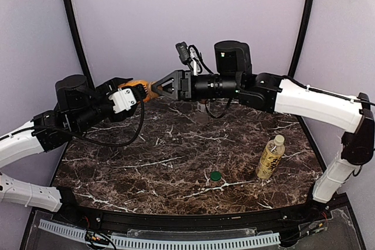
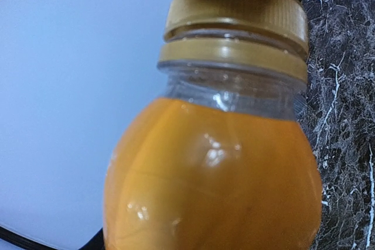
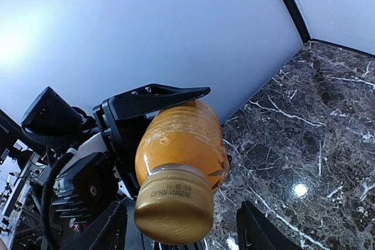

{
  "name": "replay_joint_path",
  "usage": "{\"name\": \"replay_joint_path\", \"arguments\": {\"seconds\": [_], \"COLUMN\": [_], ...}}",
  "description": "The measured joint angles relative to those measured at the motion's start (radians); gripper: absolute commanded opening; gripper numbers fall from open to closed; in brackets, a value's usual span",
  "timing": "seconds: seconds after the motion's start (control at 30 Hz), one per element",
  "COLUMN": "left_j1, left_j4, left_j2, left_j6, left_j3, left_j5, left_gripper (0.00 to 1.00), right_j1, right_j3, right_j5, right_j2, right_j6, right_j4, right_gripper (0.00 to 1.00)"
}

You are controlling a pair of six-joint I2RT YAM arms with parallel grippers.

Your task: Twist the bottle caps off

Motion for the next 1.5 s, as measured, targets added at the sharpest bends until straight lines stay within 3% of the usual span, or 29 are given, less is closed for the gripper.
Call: {"name": "replay_joint_path", "arguments": {"seconds": [0.37, 0.6, 0.83, 0.97, 1.27, 1.5], "left_j1": [-0.002, -0.002, -0.002, 0.000, -0.004, -0.003], "left_j4": [0.001, 0.000, -0.026, -0.155, -0.465, -0.579], "left_j2": [0.000, 0.000, 0.000, -0.003, -0.020, -0.007], "left_j6": [0.004, 0.011, -0.010, -0.077, -0.211, -0.232], "left_j3": [0.000, 0.000, 0.006, 0.053, 0.125, 0.128], "left_j5": [0.000, -0.004, 0.014, 0.078, 0.370, 0.480], "left_gripper": [0.13, 0.14, 0.13, 0.11, 0.11, 0.11], "right_j1": [-0.003, -0.005, -0.001, 0.024, 0.192, 0.282], "right_j3": [0.005, 0.013, 0.034, 0.052, -0.049, -0.072], "right_j5": [-0.046, -0.050, -0.057, -0.045, 0.161, 0.312], "right_j2": [0.014, 0.029, 0.029, 0.023, -0.090, -0.097], "right_j6": [0.030, 0.037, -0.038, -0.258, -1.043, -1.445], "right_j4": [0.033, 0.034, -0.014, -0.076, -0.180, -0.248], "right_gripper": [0.50, 0.00, 0.00, 0.00, 0.00, 0.00]}}
